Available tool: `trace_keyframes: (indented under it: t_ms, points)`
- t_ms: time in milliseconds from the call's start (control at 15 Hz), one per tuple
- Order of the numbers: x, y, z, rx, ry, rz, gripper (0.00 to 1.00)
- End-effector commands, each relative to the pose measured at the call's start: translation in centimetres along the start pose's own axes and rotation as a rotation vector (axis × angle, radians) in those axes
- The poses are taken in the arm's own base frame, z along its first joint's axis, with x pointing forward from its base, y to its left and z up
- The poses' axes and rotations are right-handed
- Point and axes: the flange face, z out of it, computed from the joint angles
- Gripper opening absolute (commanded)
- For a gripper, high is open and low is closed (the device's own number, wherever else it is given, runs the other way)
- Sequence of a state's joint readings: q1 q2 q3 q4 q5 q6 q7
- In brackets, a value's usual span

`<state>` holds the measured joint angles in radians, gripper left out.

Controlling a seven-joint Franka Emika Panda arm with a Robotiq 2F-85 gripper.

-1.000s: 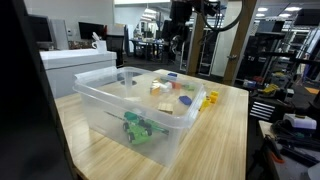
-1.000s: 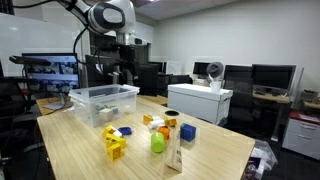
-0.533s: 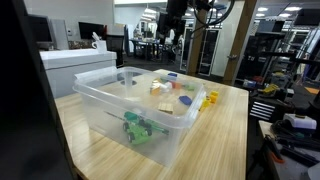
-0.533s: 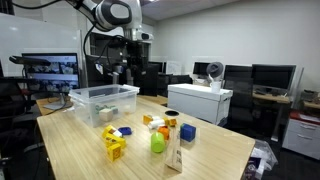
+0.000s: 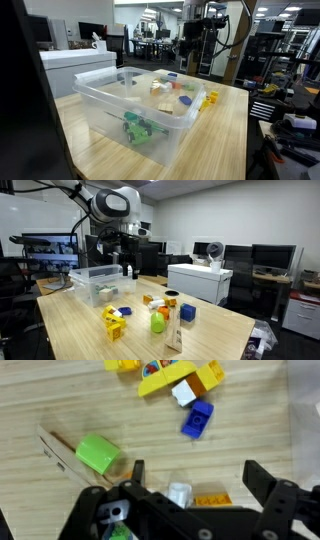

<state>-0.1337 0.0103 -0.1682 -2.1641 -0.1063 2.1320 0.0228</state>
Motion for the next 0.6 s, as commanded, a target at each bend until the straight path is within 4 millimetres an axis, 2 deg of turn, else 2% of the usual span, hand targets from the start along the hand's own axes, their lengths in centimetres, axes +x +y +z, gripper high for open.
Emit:
trace_keyframes:
  t_ms: [0, 400, 533]
  points:
    - [-3.5, 0.4, 2.7, -0.027, -0.054, -0.051, 1.0]
    - [-6.5, -0.2, 9.6, -0.066, -0.132, -0.131, 1.0]
    - [-6.9, -0.8, 11.0, -0.077, -0.124, -0.187, 1.0]
